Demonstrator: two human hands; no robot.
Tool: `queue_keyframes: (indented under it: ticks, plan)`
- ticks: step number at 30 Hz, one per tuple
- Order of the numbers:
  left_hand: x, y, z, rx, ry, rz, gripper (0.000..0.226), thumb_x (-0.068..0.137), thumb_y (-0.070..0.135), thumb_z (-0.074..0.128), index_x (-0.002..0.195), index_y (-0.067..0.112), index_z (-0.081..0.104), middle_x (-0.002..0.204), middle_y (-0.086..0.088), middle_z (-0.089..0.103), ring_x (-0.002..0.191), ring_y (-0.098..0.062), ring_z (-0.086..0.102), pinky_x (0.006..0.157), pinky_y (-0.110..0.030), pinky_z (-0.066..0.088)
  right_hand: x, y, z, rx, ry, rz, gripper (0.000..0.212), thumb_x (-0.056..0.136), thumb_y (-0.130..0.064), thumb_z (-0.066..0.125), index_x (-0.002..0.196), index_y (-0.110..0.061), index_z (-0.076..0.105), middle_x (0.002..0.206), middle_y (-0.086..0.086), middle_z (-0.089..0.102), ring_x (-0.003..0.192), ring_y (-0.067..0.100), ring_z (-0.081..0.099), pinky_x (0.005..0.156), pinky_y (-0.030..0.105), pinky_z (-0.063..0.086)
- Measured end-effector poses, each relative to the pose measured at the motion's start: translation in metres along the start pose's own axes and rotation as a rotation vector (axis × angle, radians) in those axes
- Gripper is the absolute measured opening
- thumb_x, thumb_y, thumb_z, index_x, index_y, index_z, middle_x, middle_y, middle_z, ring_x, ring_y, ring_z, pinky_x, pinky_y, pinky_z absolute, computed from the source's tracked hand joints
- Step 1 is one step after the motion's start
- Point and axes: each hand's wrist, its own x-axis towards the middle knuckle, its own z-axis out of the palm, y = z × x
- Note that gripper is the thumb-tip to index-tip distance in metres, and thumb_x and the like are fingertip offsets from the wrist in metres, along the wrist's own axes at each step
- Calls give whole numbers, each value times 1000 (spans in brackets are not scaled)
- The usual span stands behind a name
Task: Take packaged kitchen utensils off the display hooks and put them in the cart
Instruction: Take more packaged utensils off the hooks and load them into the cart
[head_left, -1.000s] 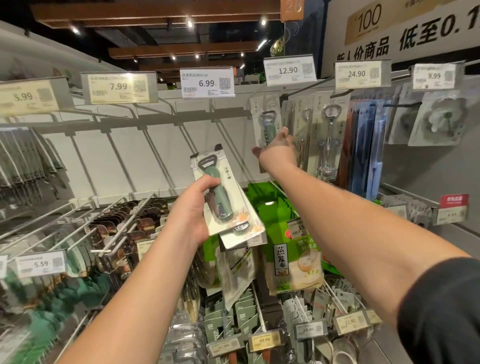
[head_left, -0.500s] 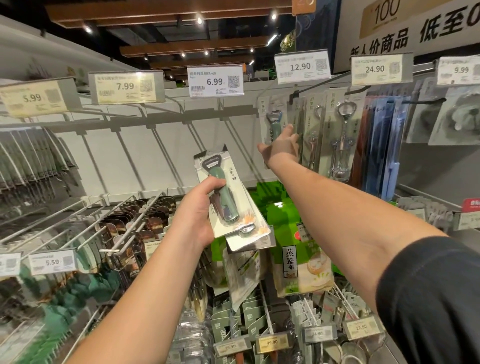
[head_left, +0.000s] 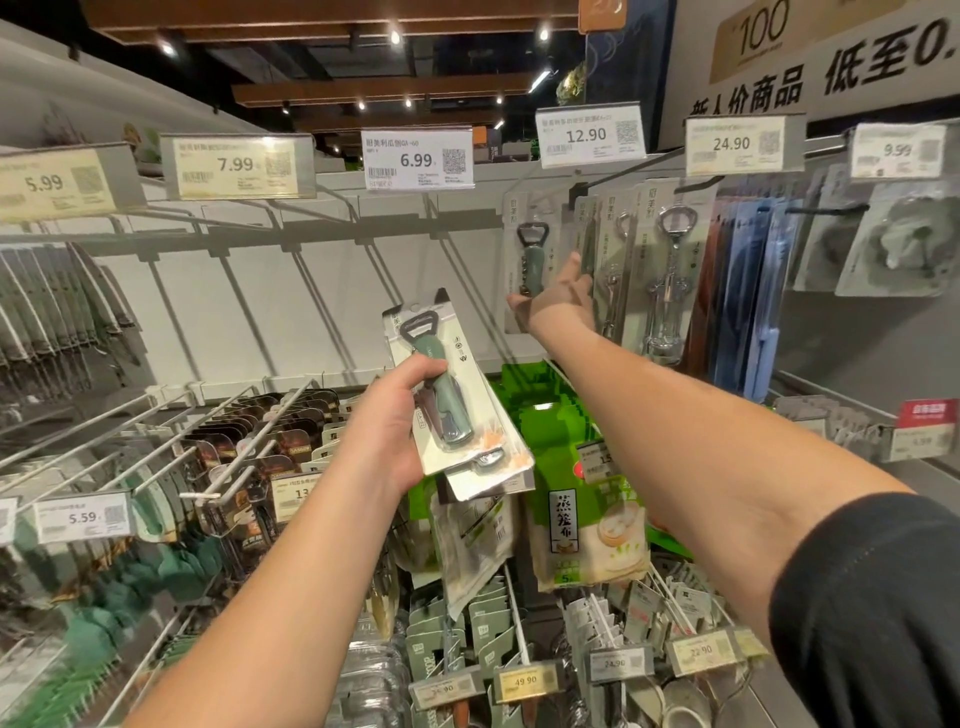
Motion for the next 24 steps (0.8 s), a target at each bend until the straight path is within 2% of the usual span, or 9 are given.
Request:
queue_keyframes:
  ticks: [4, 6, 8, 10, 12, 14, 18, 21, 24]
  plan:
    - [-3, -2, 3, -11, -8, -17, 5, 92, 10, 61, 95, 8, 64, 85, -10, 70, 83, -31, 70, 82, -51, 58, -9, 3, -11, -11, -29, 1, 104, 95, -54, 57, 157, -18, -18, 167, 13, -9, 151, 37, 16, 117, 51, 32]
    - [-5, -4, 3, -11, -9, -23, 4, 93, 10, 60, 95, 8, 64, 84, -10, 70, 80, -30, 70, 81, -49, 58, -22, 7, -18, 1, -44, -47, 95, 98, -46, 56, 159, -13, -10, 167, 12, -7, 147, 33, 27, 115, 48, 34]
    - [-7, -7, 3, 5, -5, -11, 4, 93, 9, 59, 94, 9, 63, 77, -8, 69, 75, -27, 69, 80, -48, 58, -43, 14, -26, 92, -59, -126, 85, 96, -45, 58, 159, -9, 13, 163, 14, 17, 128, 28, 49, 106, 45, 44]
    - [-9, -9, 3, 20, -8, 8, 7, 93, 7, 59, 98, 9, 63, 77, -7, 67, 74, -27, 67, 84, -50, 57, -75, 21, -34, 187, -118, -204, 73, 93, -48, 59, 152, -15, 32, 148, 8, 45, 120, 26, 57, 100, 41, 47]
    - [-9, -11, 3, 29, -18, 31, 10, 93, 4, 58, 100, 8, 63, 77, -8, 67, 73, -26, 66, 87, -50, 54, -109, 30, -42, 230, -223, -279, 64, 92, -53, 59, 146, -23, 41, 135, -3, 55, 116, 18, 60, 103, 42, 47]
    - [-7, -15, 3, 26, -38, 47, 16, 92, -1, 57, 104, 8, 62, 77, -9, 68, 71, -25, 67, 84, -50, 56, -144, 38, -50, 195, -322, -336, 63, 92, -56, 59, 146, -29, 41, 129, -11, 55, 113, 11, 60, 100, 38, 49]
    - [-6, -23, 6, 14, -35, 27, 30, 92, -5, 58, 120, 6, 56, 83, -16, 74, 71, -32, 74, 56, -49, 61, -185, 48, -45, 171, -445, -376, 68, 86, -54, 69, 144, -35, 41, 120, -20, 56, 98, -3, 61, 79, 25, 53]
    - [-4, -31, 12, 53, -1, 37, 36, 88, -7, 64, 121, 6, 57, 84, -12, 76, 70, -26, 75, 53, -38, 59, -190, 51, -34, 135, -409, -394, 79, 81, -52, 75, 147, -29, 39, 134, -12, 50, 114, 5, 56, 95, 28, 48]
    - [-2, -37, 15, 76, -22, 42, 38, 88, -4, 66, 125, 7, 62, 100, -12, 76, 76, -22, 75, 57, -32, 60, -190, 52, -28, 56, -331, -383, 85, 81, -49, 76, 150, -26, 33, 138, -1, 41, 126, 16, 51, 95, 28, 42]
